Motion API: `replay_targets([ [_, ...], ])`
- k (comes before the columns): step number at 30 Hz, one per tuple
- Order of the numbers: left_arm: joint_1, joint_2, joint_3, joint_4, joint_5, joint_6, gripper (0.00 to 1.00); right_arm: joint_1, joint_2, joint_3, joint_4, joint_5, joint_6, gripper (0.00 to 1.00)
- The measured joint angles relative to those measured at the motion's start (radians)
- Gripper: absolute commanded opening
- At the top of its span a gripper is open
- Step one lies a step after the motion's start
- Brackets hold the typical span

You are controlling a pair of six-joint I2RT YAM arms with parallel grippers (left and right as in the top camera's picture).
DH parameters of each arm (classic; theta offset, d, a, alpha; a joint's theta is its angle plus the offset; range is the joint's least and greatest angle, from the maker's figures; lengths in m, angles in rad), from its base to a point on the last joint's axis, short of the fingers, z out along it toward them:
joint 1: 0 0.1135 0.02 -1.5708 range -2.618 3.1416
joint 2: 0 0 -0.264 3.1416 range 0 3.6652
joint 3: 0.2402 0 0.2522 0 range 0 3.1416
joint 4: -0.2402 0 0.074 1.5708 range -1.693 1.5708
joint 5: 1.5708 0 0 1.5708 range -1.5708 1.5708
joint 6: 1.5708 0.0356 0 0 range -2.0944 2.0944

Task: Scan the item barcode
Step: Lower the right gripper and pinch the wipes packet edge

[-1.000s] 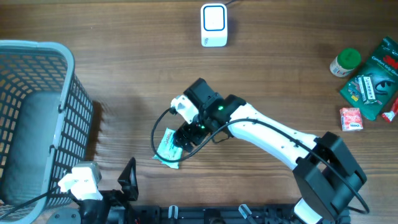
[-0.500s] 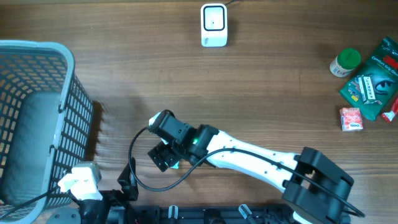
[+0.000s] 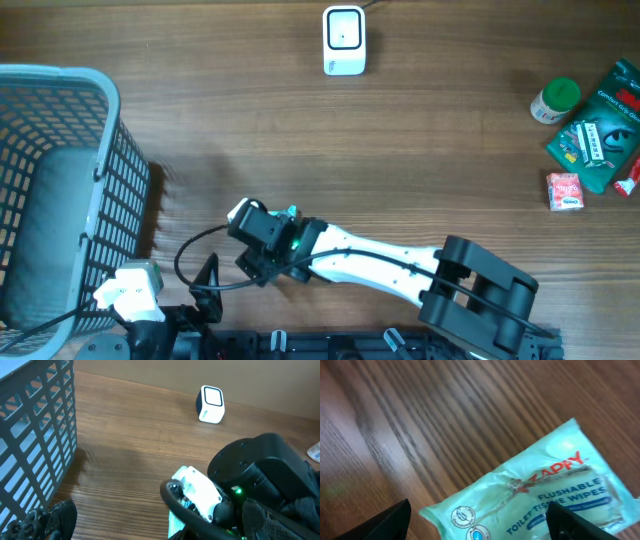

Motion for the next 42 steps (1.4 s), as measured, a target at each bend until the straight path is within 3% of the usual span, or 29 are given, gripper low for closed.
replay_targets([
  [2, 0.0, 0.0, 0.0, 0.0, 0.0, 0.0, 1.0, 0.002, 0.002, 0.0, -0.003, 0.007, 0.004, 0.77],
  [4, 0.0, 0.0, 0.0, 0.0, 0.0, 0.0, 1.0, 0.002, 0.002, 0.0, -0.028, 0.056, 0.043, 0.62],
  [9, 0.0, 0.0, 0.0, 0.0, 0.0, 0.0, 1.0, -0.023, 0.002, 0.001, -0.153, 0.205, 0.329, 0.31],
  [16, 0.0, 0.0, 0.0, 0.0, 0.0, 0.0, 1.0, -0.106, 0.002, 0.003, -0.217, 0.247, 0.536, 0.05],
  [25, 0.0, 0.0, 0.0, 0.0, 0.0, 0.0, 1.0, -0.159, -0.066, 0.002, -0.353, 0.248, 0.596, 0.06],
  [28, 0.0, 0.0, 0.0, 0.0, 0.0, 0.0, 1.0, -0.159, -0.177, 0.001, -0.338, 0.248, 0.602, 0.51],
  [29, 0.0, 0.0, 0.0, 0.0, 0.0, 0.0, 1.0, -0.159, -0.192, 0.001, -0.324, 0.248, 0.604, 0.53],
  [33, 0.0, 0.0, 0.0, 0.001, 0.0, 0.0, 1.0, -0.159, -0.185, 0.001, -0.253, 0.248, 0.607, 0.54],
  [37, 0.0, 0.0, 0.0, 0.0, 0.0, 0.0, 1.0, -0.159, -0.092, 0.001, -0.222, 0.266, 0.653, 0.39],
  [42, 0.0, 0.0, 0.0, 0.0, 0.0, 0.0, 1.0, -0.159, -0.011, 0.001, -0.262, 0.311, 0.758, 0.36],
])
